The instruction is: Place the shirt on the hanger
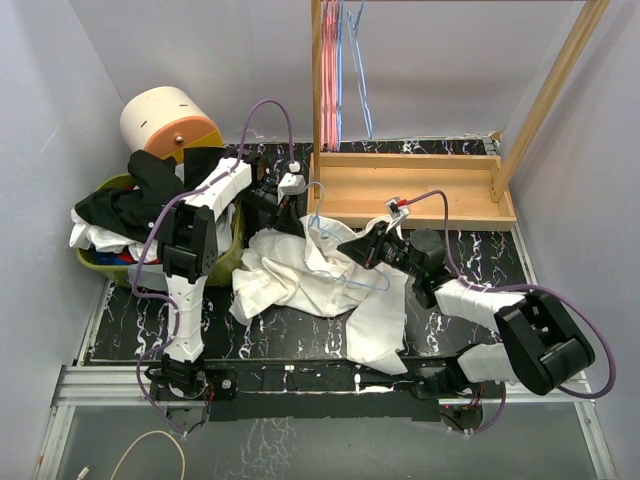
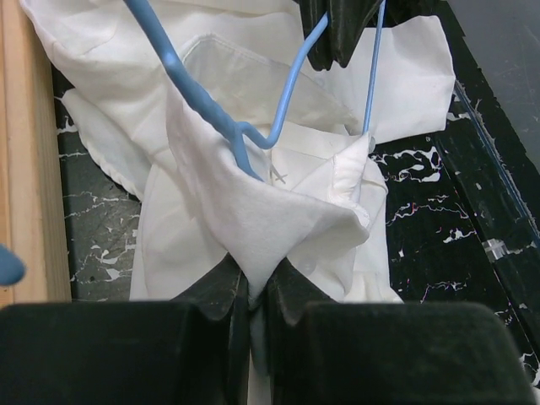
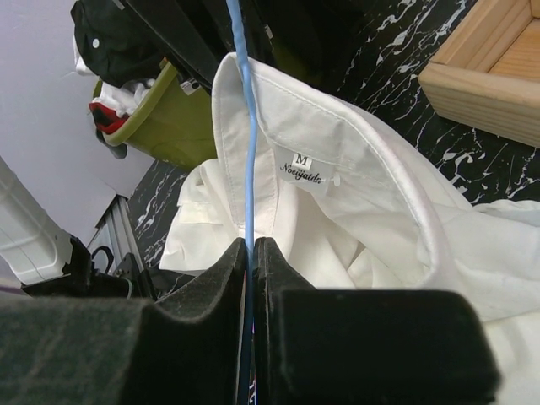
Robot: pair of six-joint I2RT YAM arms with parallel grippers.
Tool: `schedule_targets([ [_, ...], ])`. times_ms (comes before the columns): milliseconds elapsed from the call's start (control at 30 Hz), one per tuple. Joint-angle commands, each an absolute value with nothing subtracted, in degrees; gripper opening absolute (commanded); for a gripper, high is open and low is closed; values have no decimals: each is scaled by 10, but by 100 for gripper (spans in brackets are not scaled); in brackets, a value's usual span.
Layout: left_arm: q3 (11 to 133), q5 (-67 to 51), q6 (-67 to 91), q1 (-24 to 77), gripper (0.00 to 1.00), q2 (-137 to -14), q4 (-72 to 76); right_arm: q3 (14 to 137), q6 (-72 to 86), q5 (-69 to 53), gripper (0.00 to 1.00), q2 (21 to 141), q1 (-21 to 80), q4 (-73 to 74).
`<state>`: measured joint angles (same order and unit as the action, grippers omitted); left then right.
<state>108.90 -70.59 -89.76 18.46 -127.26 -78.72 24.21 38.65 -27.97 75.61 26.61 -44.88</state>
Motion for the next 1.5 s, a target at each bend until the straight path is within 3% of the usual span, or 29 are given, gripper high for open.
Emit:
schedule_targets([
  [0, 1063, -752, -840, 194, 0, -1164, -714, 288, 365, -233, 8, 710, 264, -458],
  [67, 1022, -746, -754, 194, 0, -1116, -609, 299, 359, -222, 11, 688, 264, -434],
  [200, 1052, -734, -723, 195, 0, -1099, -614, 330, 330, -201, 46, 645, 263, -369],
  [267, 1051, -720, -704, 196, 0, -1085, -608, 344, 316, -182, 70, 621, 261, -327],
  [333, 1059, -703, -687, 197, 0, -1080, -618, 355, 304, -151, 84, 589, 254, -284],
  [433, 1057, -665, -674, 197, 0, -1069, -626, 354, 300, -109, 97, 521, 239, -239],
  [733, 1099, -565, -440, 214, 0, -1040, -550, 343, 352, -38, 98, 249, 236, 6],
  [900, 1152, -533, -350, 227, 0, -1033, -547, 322, 432, -128, 98, 166, 237, 114],
  [1133, 1163, -531, -332, 244, 0, -1022, -566, 260, 424, -113, 97, 236, 236, 1],
  [1333, 1161, -511, -324, 260, 0, -1015, -561, 257, 439, -122, 76, 390, 237, -143],
  [1467, 1156, -509, -316, 264, 0, -1014, -552, 267, 433, -126, 66, 432, 241, -156],
])
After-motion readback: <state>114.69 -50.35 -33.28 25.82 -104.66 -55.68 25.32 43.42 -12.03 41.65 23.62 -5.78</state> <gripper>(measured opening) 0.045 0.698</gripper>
